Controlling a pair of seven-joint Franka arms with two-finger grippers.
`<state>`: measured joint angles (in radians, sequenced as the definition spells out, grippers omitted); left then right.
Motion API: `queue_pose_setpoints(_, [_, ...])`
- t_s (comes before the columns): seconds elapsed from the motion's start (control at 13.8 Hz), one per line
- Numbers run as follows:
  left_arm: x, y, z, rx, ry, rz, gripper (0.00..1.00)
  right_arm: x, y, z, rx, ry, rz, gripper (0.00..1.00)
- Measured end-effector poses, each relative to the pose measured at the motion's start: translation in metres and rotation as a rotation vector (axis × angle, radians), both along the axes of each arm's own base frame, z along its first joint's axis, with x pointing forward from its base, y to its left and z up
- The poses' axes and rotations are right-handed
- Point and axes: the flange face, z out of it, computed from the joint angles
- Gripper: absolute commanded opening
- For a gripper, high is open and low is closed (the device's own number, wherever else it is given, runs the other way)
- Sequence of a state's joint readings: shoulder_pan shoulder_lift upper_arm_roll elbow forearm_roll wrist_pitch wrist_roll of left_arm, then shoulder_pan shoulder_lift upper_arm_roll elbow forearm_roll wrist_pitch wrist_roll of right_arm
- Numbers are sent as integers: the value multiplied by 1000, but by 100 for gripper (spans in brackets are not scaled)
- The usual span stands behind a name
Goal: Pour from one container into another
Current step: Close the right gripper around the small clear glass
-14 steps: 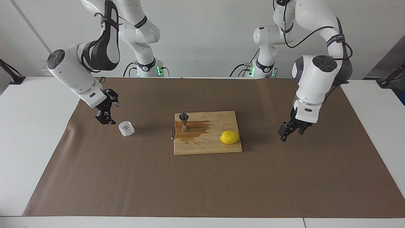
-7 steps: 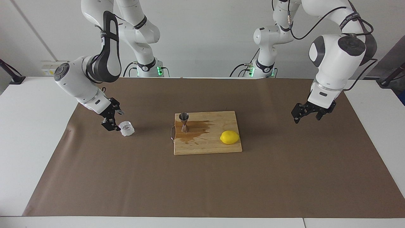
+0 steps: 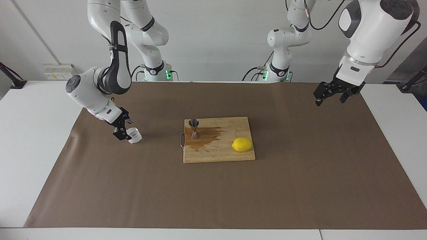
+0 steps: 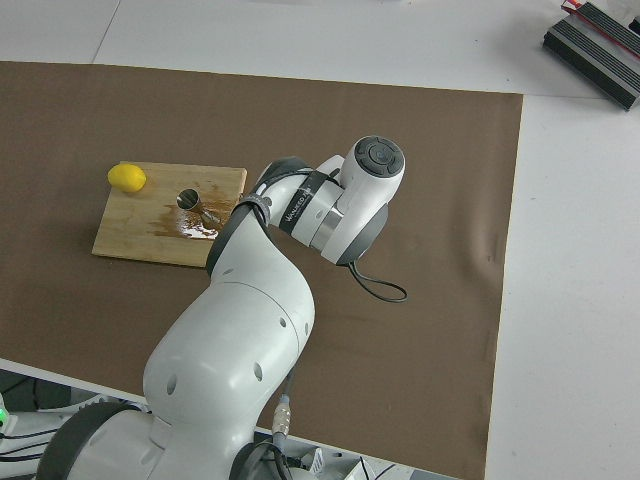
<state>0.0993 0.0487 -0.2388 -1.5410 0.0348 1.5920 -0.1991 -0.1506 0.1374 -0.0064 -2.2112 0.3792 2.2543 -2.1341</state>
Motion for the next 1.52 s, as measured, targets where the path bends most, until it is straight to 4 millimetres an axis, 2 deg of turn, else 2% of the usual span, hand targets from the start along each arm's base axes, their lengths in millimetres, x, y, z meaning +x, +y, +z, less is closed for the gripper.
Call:
queue_pose_setpoints(0.29, [-7, -5, 2, -18, 4, -2, 100, -1, -5, -22, 57, -5, -2, 100])
queue_pose_setpoints(0.36, [-9, -2, 5, -37, 0, 6, 100, -1, -6, -26, 62, -3, -4, 81])
queue_pose_setpoints(0.43, [-10, 2, 9, -47, -6, 17, 100, -1, -7, -28, 68, -3, -9, 52])
queue_pose_setpoints(0.51, [-12, 7, 12, -51, -11, 26, 100, -1, -6, -29, 80, -5, -21, 17])
queue_pose_setpoints(0.58, [-14, 11, 13, -51, -10, 32, 100, 0, -6, -29, 92, -8, -35, 0])
queue_pose_setpoints(0.94, [-21, 11, 6, -46, 6, 35, 100, -3, -20, -28, 169, -31, -78, 0])
queue_pose_setpoints(1.16, [-21, 11, 6, -46, 8, 35, 100, 1, -15, -13, 193, -41, -98, 0])
queue_pose_setpoints(1.3, [-22, 11, 6, -46, 7, 35, 100, 7, -2, 8, 198, -57, -111, 0])
queue_pose_setpoints(1.52, [-22, 11, 6, -46, 8, 35, 100, 16, 40, 42, 206, -61, -140, 0])
